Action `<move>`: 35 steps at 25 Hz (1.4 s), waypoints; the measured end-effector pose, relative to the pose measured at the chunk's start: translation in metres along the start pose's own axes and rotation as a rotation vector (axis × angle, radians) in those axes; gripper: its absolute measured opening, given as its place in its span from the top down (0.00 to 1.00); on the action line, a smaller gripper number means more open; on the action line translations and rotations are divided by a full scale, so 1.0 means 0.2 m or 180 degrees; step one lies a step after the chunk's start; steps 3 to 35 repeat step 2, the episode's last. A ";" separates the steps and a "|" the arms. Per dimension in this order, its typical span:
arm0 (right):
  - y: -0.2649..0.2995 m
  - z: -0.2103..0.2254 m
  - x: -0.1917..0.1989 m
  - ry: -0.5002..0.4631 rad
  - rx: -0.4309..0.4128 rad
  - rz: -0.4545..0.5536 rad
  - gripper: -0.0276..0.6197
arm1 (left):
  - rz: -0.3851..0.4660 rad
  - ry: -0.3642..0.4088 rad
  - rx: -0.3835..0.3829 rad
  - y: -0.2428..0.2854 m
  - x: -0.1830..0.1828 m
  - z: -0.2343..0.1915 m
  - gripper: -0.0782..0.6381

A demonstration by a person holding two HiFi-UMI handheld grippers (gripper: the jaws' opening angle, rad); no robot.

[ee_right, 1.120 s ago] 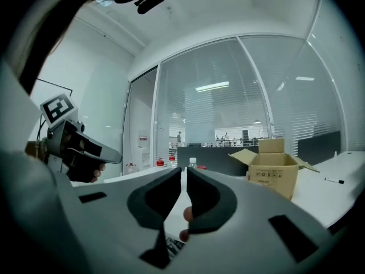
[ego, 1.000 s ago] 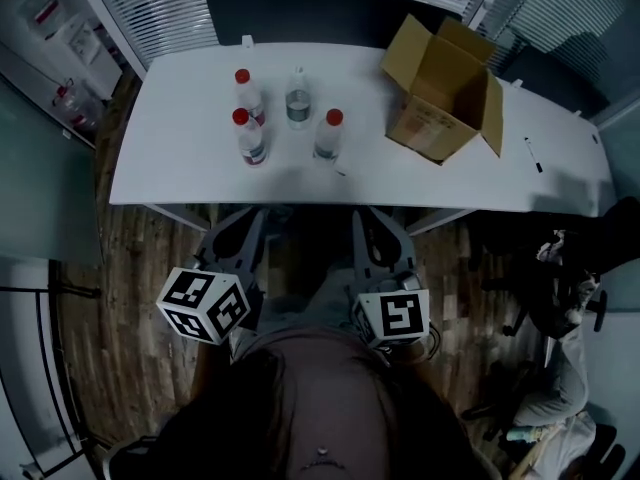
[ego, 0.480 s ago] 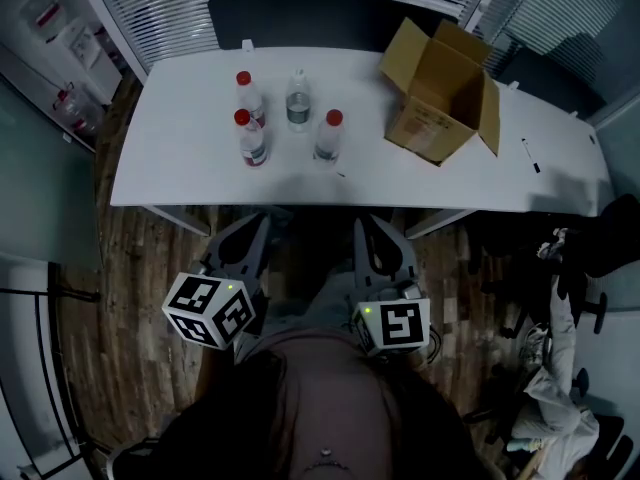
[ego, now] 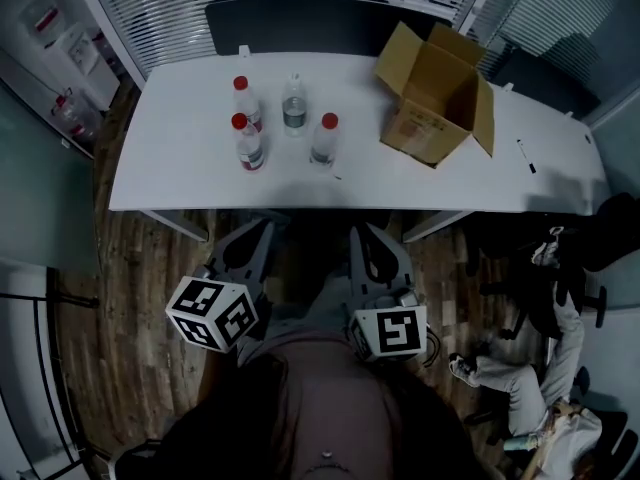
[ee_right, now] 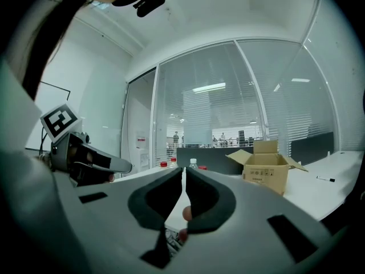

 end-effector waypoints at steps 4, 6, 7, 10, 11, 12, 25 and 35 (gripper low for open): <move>-0.01 -0.01 -0.01 0.0065 -0.0001 -0.0017 0.90 | 0.0013 -0.0030 0.0026 0.00 0.00 0.01 0.88; -0.01 -0.01 -0.01 0.0065 -0.0001 -0.0017 0.90 | 0.0013 -0.0030 0.0026 0.00 0.00 0.01 0.88; -0.01 -0.01 -0.01 0.0065 -0.0001 -0.0017 0.90 | 0.0013 -0.0030 0.0026 0.00 0.00 0.01 0.88; -0.01 -0.01 -0.01 0.0065 -0.0001 -0.0017 0.90 | 0.0013 -0.0030 0.0026 0.00 0.00 0.01 0.88; -0.01 -0.01 -0.01 0.0065 -0.0001 -0.0017 0.90 | 0.0013 -0.0030 0.0026 0.00 0.00 0.01 0.88; -0.01 -0.01 -0.01 0.0065 -0.0001 -0.0017 0.90 | 0.0013 -0.0030 0.0026 0.00 0.00 0.01 0.88; -0.01 -0.01 -0.01 0.0065 -0.0001 -0.0017 0.90 | 0.0013 -0.0030 0.0026 0.00 0.00 0.01 0.88; -0.01 -0.01 -0.01 0.0065 -0.0001 -0.0017 0.90 | 0.0013 -0.0030 0.0026 0.00 0.00 0.01 0.88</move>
Point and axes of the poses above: the fingertips, and each gripper's own axes: y forward along the fingers, z to its right, x out of its underside, the point moved 7 cm from there along -y, backward along the fingers, and after that the axes turned 14 degrees about y, right-handed, at the moved point
